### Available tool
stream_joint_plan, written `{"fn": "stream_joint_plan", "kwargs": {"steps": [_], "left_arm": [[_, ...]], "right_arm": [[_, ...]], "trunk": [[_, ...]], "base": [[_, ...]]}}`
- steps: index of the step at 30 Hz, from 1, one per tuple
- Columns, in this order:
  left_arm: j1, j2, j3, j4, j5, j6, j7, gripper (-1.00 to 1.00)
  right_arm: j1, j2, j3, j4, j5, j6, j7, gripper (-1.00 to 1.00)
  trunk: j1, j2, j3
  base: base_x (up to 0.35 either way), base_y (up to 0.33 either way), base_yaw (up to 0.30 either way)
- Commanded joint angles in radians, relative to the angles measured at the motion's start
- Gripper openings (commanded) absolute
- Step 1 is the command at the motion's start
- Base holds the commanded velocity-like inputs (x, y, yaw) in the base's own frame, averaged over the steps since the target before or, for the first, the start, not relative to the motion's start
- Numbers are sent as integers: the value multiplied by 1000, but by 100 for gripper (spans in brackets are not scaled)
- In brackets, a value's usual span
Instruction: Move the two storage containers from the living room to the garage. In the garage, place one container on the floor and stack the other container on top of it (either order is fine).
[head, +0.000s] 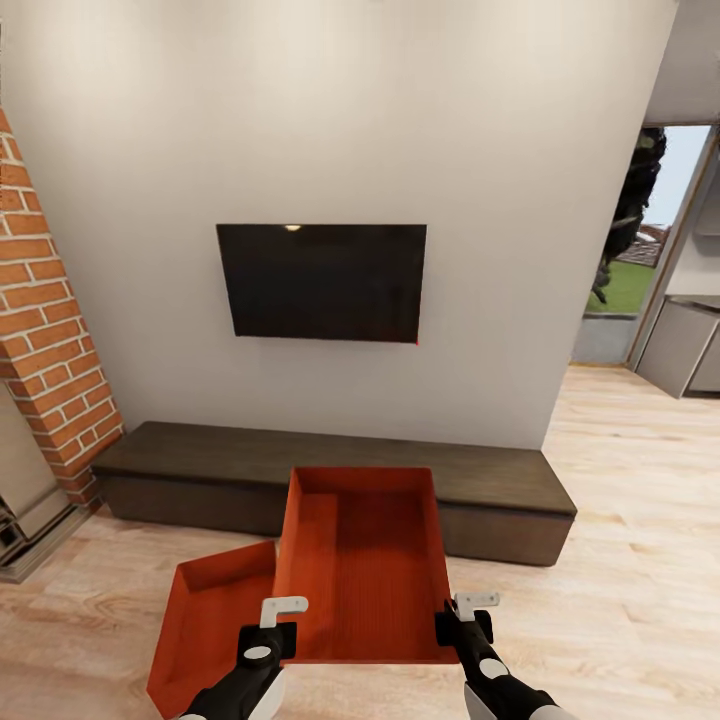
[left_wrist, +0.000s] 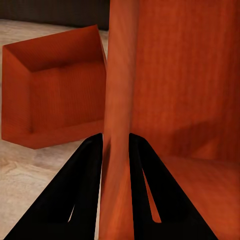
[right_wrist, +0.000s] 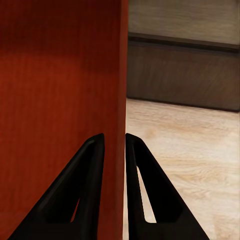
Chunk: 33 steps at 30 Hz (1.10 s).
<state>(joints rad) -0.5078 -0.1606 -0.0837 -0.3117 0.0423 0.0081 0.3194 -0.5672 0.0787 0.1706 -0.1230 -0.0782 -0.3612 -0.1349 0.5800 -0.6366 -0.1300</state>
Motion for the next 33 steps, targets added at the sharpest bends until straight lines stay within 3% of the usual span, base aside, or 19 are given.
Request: {"fn": "stream_joint_plan", "kwargs": {"steps": [1,21,33], "left_arm": [[0,7,-1,3,11,2,14,-100],[0,7,-1,3,11,2,15,-100],[0,7,-1,3,11,2,14,-100]], "right_arm": [[-2,0,-22,-1,-15,-96,-11,-100],[-2,0,-22,-1,-15,-96,-11,-100],[-2,0,-22,-1,-16,-96,-11,-100]], "trunk": [[0,-1,0],[0,-1,32],[0,-1,34]], "base": [[0,0,0],[0,0,0],[0,0,0]]}}
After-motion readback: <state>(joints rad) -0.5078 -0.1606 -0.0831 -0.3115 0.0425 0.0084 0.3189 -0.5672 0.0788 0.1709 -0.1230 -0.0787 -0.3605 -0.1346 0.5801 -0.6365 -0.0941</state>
